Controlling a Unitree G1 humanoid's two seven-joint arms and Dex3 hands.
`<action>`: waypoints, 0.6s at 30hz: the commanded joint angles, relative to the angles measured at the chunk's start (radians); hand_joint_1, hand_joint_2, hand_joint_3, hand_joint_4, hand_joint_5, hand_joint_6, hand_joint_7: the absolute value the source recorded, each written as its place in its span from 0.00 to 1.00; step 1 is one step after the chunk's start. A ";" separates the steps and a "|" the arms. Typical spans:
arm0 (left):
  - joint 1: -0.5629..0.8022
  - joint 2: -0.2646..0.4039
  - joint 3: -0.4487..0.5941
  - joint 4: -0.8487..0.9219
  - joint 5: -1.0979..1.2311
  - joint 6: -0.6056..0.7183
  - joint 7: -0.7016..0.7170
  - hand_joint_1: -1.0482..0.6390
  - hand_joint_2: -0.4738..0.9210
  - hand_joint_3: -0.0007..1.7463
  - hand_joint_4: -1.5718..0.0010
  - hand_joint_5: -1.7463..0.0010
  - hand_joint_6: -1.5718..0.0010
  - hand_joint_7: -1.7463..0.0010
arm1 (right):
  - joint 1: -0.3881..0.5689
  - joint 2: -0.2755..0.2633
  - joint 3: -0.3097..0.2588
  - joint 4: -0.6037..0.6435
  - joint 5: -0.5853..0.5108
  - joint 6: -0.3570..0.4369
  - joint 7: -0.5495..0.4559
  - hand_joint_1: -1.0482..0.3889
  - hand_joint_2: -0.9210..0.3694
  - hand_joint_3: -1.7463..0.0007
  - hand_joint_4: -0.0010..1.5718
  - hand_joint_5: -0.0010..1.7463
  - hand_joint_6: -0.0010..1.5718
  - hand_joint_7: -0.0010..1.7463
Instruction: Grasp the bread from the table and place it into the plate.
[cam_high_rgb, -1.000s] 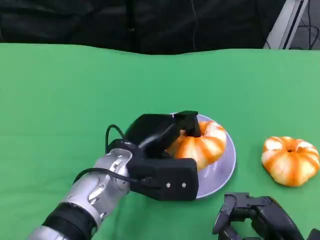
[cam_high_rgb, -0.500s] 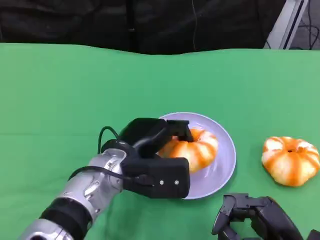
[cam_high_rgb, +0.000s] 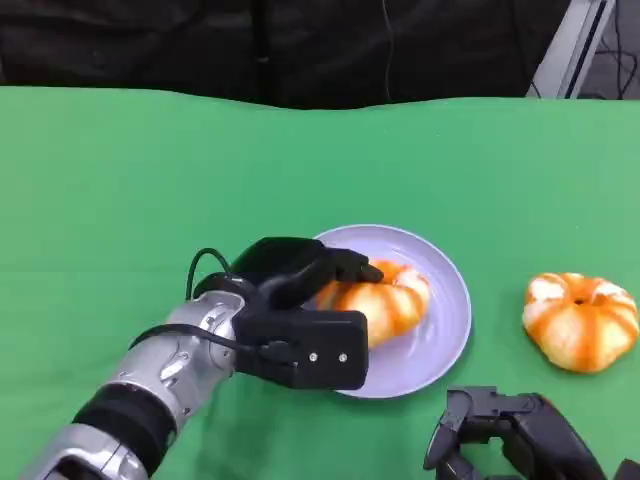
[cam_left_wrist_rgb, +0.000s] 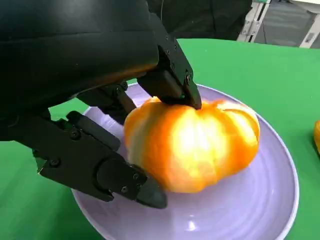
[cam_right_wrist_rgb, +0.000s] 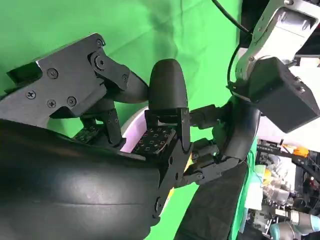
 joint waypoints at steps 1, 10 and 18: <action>-0.022 0.014 0.001 0.014 -0.009 -0.012 -0.010 0.25 1.00 0.11 0.62 1.00 0.65 1.00 | 0.005 -0.010 -0.003 0.001 0.005 -0.004 -0.004 0.64 0.26 0.42 0.54 0.82 0.56 0.66; -0.011 0.034 0.041 -0.065 -0.091 0.085 -0.207 0.02 1.00 0.41 0.98 1.00 0.92 1.00 | 0.003 -0.012 -0.003 0.005 0.012 -0.002 0.003 0.65 0.27 0.41 0.54 0.82 0.56 0.66; 0.024 0.071 0.059 -0.164 -0.112 0.123 -0.275 0.00 1.00 0.45 0.97 1.00 0.92 1.00 | 0.004 -0.010 -0.003 0.004 0.010 0.000 0.001 0.65 0.27 0.41 0.54 0.82 0.56 0.66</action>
